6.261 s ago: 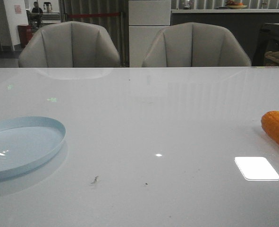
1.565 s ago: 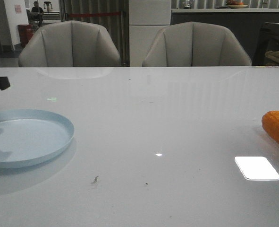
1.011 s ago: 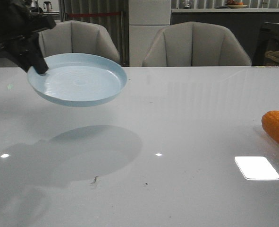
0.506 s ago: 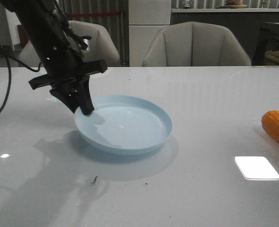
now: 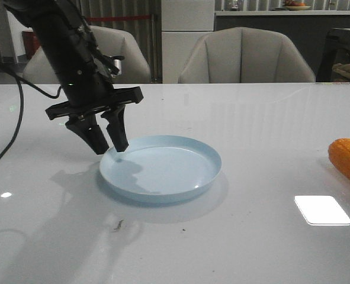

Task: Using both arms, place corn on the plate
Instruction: 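Lower the plate onto the table and open the left gripper, then raise the left gripper away from the plate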

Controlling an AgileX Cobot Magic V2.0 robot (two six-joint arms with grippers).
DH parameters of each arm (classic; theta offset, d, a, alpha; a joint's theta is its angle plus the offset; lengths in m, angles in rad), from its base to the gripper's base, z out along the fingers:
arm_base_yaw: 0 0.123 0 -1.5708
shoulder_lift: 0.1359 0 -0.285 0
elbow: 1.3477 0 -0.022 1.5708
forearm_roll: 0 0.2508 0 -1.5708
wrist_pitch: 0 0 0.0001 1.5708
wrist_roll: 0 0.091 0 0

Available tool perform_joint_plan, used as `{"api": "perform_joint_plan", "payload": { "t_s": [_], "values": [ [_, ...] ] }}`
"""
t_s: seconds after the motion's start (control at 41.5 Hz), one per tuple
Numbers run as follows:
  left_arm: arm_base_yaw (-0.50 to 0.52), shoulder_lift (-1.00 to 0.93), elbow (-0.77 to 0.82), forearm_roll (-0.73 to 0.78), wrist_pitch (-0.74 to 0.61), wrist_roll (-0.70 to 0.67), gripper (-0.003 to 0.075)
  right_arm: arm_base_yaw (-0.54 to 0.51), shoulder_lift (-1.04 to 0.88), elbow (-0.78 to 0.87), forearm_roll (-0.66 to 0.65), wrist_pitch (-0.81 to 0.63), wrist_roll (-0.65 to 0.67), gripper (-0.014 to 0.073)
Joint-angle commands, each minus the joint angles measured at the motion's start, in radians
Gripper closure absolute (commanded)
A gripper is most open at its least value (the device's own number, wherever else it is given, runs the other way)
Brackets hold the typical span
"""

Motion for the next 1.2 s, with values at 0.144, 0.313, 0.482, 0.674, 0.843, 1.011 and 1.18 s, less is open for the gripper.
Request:
{"api": "perform_joint_plan", "payload": {
  "t_s": [0.144, 0.313, 0.482, 0.674, 0.843, 1.011, 1.18],
  "values": [
    [-0.003, -0.067, -0.035, -0.019, 0.007, -0.01, 0.0299, 0.001, -0.009, -0.039, -0.004, -0.057, -0.003, 0.0053],
    [-0.003, -0.067, -0.037, -0.033, 0.021, -0.01, 0.0299, 0.001, -0.009, -0.039, -0.004, -0.057, -0.003, 0.0053],
    [0.002, -0.07, -0.089, -0.029, 0.024, -0.01, 0.0299, 0.001, -0.009, -0.039, 0.0, -0.043, -0.003, 0.0053],
    [0.006, -0.119, -0.217, 0.101, -0.008, -0.012, 0.0299, 0.001, -0.009, -0.039, 0.003, -0.028, -0.003, 0.0053],
    [0.012, -0.235, -0.255, 0.298, -0.116, -0.111, 0.0299, 0.001, -0.009, -0.039, 0.004, -0.027, -0.003, 0.0053],
    [0.04, -0.35, -0.255, 0.54, -0.155, -0.227, 0.0299, 0.001, -0.009, -0.039, 0.004, -0.012, -0.003, 0.0053],
    [0.093, -0.438, -0.232, 0.694, -0.174, -0.361, 0.0299, 0.001, -0.009, -0.039, 0.004, -0.012, -0.003, 0.0053]
  ]
}}
